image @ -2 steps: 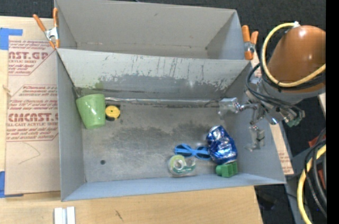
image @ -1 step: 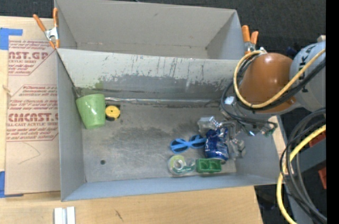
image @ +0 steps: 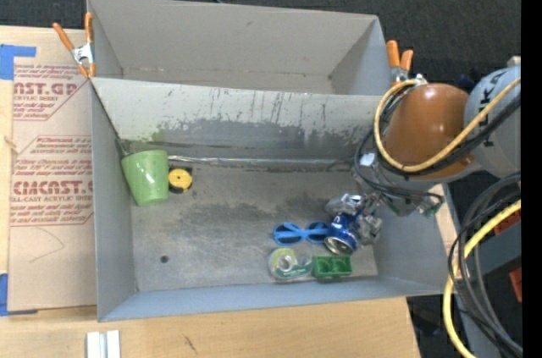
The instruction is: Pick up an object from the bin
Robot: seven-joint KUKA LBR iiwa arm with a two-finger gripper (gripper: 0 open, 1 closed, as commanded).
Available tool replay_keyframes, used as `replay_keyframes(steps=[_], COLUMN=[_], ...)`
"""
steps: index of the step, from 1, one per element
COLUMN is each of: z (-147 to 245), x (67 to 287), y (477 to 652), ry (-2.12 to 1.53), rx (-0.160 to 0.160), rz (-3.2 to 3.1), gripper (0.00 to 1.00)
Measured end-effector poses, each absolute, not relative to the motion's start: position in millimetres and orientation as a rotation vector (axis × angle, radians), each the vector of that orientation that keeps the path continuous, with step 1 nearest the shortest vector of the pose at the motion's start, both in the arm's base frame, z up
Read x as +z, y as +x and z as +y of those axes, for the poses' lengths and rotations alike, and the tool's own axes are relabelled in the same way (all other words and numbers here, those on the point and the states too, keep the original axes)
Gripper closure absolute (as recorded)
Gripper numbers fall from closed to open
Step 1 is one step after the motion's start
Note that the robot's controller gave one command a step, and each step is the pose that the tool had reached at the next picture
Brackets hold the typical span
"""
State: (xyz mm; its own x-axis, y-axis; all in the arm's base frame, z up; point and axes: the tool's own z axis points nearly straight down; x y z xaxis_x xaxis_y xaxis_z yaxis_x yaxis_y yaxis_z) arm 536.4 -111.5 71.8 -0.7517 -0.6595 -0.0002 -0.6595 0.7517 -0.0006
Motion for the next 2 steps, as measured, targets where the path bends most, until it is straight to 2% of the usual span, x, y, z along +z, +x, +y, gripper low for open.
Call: replay_keyframes(steps=[1,2], z=[-110.8,-111.0], x=[70.4,71.1], y=[535.8,535.9], ry=[-1.107,-1.108], rx=[0.001,0.001], rz=[2.939,2.94], gripper=[0.0,1.0])
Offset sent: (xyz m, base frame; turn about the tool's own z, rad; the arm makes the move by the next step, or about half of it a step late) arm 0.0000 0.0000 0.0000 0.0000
